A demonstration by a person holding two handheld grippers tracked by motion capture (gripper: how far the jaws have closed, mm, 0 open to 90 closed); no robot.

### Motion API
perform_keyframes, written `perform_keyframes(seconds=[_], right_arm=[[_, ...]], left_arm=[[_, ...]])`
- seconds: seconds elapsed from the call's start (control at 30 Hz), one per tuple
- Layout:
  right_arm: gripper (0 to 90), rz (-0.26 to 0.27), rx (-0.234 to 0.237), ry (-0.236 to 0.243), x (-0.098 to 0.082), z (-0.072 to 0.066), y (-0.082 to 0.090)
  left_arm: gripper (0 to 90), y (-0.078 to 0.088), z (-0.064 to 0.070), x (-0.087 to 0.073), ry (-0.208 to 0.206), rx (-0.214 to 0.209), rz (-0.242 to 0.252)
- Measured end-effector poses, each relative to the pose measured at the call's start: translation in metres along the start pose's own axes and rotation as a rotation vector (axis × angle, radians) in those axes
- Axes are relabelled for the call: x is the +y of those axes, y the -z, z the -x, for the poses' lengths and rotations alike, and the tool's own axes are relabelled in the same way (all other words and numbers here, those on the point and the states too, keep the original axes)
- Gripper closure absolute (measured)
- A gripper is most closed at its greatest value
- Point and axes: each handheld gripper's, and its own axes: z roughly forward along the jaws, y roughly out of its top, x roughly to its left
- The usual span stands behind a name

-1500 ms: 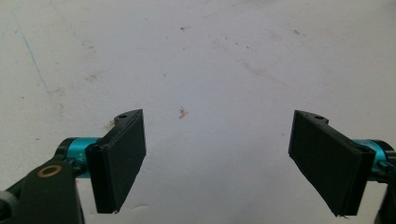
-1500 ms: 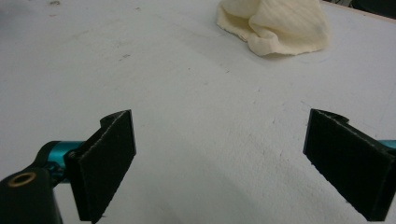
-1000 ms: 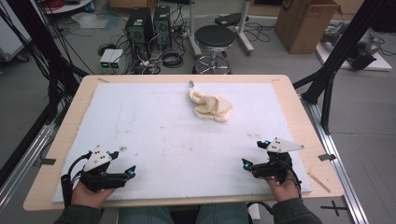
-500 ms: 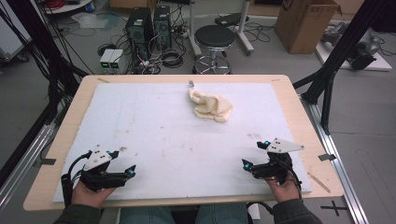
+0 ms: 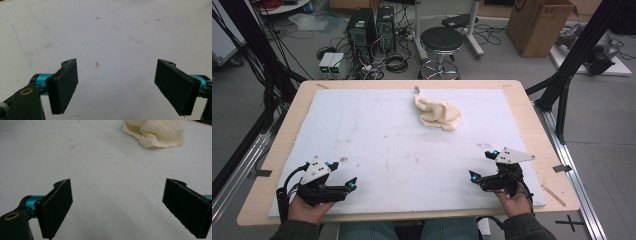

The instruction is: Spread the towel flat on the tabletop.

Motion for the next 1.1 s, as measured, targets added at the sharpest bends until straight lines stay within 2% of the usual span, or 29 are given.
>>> perform_keyframes(seconds=[0.1,0.23,0.27,0.5,0.7,0.77,0.9,1.1], right_arm=[[8.7,0.001,0.001,0.0,0.002,0.001,-0.002],[8.7,0.009,-0.002,-0.008,0.007,0.005,-0.004],[8.7,0.013,0.01,-0.013,0.009,0.008,-0.005],[8.7,-0.02,0.01,0.007,0.026,0.013,-0.012],[8.7,-0.039,0.029,0.011,0.044,0.018,-0.02],[8.7,-0.049,0.035,0.006,0.05,0.021,-0.022],[8.7,-0.037,0.045,-0.025,0.061,0.03,-0.027],[8.7,-0.023,0.033,-0.046,0.079,0.042,-0.037]], left_arm=[[19.3,0.0,-0.001,0.0,0.002,0.002,-0.002],[19.3,-0.001,-0.002,0.002,0.017,0.004,0.019],[19.3,-0.001,-0.002,0.003,0.014,0.005,0.016],[19.3,-0.005,-0.005,0.006,0.01,0.004,0.014],[19.3,-0.007,-0.005,0.007,0.006,0.003,0.019],[19.2,-0.007,-0.004,0.007,0.007,0.0,0.023],[19.3,-0.007,-0.005,0.008,0.007,0.002,0.023],[19.3,-0.008,-0.006,0.008,0.008,0.0,0.024]])
